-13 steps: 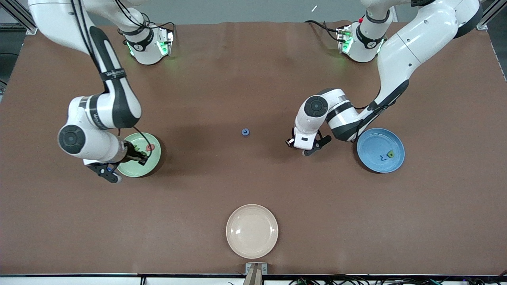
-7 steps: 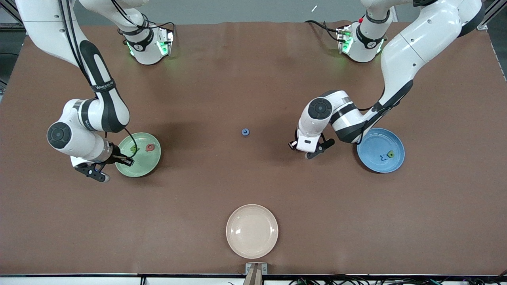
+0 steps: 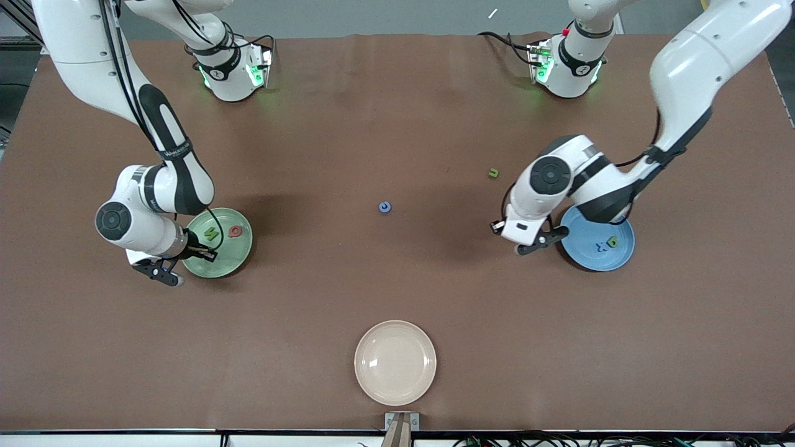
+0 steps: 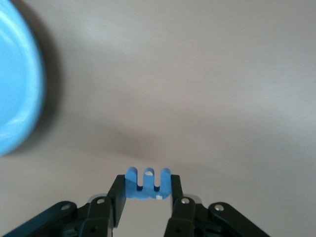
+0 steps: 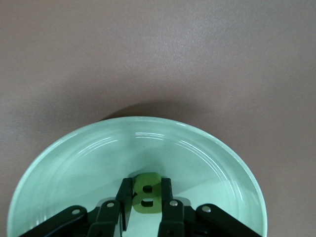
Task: Sort upper and lower case letters into plates
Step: 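Release the m in the blue plate while the right gripper reaches the C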
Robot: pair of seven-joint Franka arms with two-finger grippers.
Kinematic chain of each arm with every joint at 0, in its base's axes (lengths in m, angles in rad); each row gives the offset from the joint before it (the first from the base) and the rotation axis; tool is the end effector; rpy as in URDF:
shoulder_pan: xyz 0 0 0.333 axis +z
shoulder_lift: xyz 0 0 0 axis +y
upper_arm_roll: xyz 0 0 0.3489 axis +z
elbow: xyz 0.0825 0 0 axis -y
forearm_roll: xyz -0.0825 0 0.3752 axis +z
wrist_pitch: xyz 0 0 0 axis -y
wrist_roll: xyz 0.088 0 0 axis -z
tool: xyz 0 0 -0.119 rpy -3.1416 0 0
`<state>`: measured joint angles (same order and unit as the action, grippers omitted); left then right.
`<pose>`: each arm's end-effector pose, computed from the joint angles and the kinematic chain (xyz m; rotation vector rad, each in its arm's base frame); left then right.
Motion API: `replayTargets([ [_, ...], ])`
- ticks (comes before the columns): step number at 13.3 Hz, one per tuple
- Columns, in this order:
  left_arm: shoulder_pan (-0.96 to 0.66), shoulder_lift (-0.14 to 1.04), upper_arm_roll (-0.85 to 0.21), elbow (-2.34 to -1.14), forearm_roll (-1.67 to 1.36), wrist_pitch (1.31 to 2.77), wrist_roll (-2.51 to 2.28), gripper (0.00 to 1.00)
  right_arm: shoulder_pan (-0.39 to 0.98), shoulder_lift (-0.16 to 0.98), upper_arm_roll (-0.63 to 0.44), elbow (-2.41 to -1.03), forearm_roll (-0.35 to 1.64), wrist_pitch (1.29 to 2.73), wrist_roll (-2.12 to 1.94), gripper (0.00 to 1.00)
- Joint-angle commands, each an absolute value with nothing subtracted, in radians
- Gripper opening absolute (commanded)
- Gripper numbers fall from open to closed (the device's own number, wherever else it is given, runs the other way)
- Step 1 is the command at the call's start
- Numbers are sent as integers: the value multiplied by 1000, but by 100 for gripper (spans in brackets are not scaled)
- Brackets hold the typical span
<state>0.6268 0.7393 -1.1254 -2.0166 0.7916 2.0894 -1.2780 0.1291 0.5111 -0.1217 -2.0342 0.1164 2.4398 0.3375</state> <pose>0.5438 -0.2083 0.2666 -3.0188 -0.5459 0.1282 0.5970 0.0073 0.2073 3.0652 -0.6379 -0.1563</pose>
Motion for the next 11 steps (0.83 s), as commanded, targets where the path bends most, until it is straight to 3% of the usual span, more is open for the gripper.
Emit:
replayTargets([
  [1,805,715,-1212,-2117,801,2074,-1143,19,113,497,-106,-2039,115,2431,337,99],
  [6,983,715,-1229,-2174,853,2074,-919,19,158,393,-84,-1965,147,2159,412,100],
  [9,1048,721,-1224,-2178,879,2074,-807,19,340,354,-75,-1965,155,2146,691,100],
  [11,1065,726,-1203,-2175,917,2077,-755,19,473,362,-75,-1965,155,2219,916,100],
])
